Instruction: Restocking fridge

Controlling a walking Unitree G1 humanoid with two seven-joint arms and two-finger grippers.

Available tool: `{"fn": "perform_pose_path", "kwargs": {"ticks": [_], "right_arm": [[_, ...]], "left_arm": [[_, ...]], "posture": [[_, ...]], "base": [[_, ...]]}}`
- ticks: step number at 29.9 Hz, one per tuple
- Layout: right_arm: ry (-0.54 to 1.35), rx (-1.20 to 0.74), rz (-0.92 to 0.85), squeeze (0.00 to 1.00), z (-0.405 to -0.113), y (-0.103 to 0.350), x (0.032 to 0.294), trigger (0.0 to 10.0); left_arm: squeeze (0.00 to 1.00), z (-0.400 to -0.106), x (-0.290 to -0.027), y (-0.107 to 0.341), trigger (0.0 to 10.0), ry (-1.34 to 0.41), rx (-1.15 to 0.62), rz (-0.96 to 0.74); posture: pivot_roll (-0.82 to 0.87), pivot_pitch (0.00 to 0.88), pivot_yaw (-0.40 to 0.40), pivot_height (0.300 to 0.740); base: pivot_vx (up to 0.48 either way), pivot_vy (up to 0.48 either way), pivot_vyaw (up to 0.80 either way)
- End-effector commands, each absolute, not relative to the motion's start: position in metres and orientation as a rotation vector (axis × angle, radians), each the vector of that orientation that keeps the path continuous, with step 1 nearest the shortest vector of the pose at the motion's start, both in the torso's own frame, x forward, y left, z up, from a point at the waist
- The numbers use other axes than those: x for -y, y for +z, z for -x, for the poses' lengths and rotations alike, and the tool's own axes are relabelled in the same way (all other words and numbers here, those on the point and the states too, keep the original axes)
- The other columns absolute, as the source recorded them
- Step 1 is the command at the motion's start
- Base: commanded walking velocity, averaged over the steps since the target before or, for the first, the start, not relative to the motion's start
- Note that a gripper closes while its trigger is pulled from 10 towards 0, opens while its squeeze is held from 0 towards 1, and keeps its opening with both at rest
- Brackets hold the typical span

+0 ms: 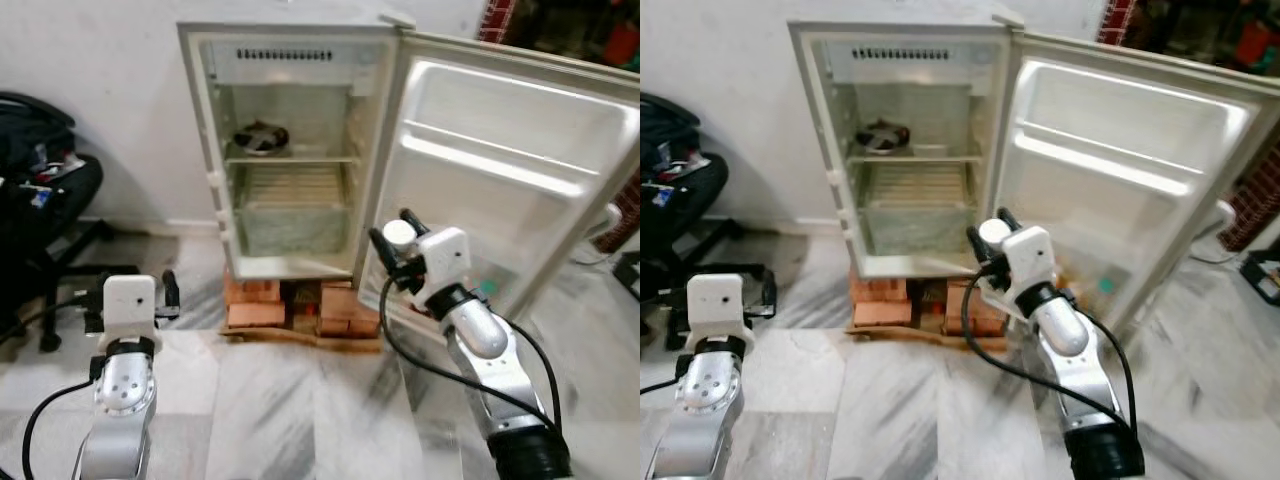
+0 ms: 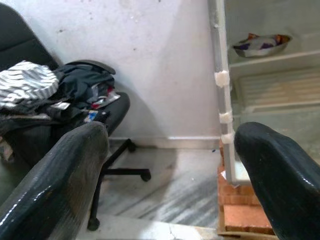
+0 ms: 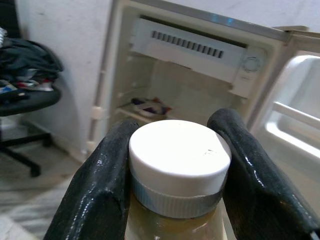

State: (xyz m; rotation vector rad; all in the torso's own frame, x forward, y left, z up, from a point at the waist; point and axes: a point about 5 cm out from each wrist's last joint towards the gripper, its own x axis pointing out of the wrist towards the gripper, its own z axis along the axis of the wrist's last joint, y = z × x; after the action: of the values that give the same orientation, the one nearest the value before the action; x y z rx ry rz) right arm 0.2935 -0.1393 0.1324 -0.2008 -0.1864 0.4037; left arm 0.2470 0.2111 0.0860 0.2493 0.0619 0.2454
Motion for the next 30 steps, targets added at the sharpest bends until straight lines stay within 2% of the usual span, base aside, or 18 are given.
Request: {"fn": "perform_pose_path", "kwargs": {"ticks": [1, 5, 14, 18, 25, 28, 30], "right_arm": [[0.320, 0.210, 0.219, 0.00, -0.297, 0.139, 0.158, 10.0], [0.312, 0.213, 0.218, 0.00, -0.299, 0.140, 0.158, 10.0], [0.346, 0.200, 0.185, 0.00, -0.298, 0.136, 0.153, 10.0], [0.419, 0.173, 0.148, 0.00, -0.294, 0.130, 0.146, 10.0], [0.389, 0.189, 0.121, 0.00, -0.296, 0.132, 0.146, 10.0], [0.355, 0.240, 0.119, 0.00, -0.303, 0.147, 0.147, 10.0], [0.269, 0.321, 0.121, 0.00, -0.317, 0.174, 0.154, 10.0]], "left_arm": [[0.00, -0.250, -0.199, 0.087, 10.0, 0.198, -0.052, -0.258], [0.00, -0.250, -0.197, 0.086, 10.0, 0.187, -0.054, -0.265], [0.00, -0.250, -0.192, 0.086, 10.0, 0.140, -0.052, -0.267], [0.00, -0.248, -0.189, 0.084, 10.0, 0.127, -0.063, -0.250], [0.00, -0.246, -0.189, 0.083, 10.0, 0.119, -0.066, -0.257], [0.00, -0.246, -0.190, 0.083, 10.0, 0.120, -0.070, -0.255], [0.00, -0.246, -0.191, 0.083, 10.0, 0.123, -0.073, -0.253]], "posture": [[0.05, 0.000, -0.044, 0.740], [0.06, 0.000, -0.042, 0.740], [0.06, 0.000, -0.042, 0.740], [0.06, 0.000, -0.044, 0.740], [0.07, 0.000, -0.047, 0.740], [0.08, 0.000, -0.044, 0.740], [0.08, 0.000, -0.043, 0.740]], "base": [[0.439, 0.000, 0.00], [0.432, 0.000, 0.00], [0.332, -0.256, 0.00], [0.000, 0.000, 0.00], [0.000, 0.000, 0.00], [0.000, 0.000, 0.00], [0.000, 0.000, 0.00]]}}
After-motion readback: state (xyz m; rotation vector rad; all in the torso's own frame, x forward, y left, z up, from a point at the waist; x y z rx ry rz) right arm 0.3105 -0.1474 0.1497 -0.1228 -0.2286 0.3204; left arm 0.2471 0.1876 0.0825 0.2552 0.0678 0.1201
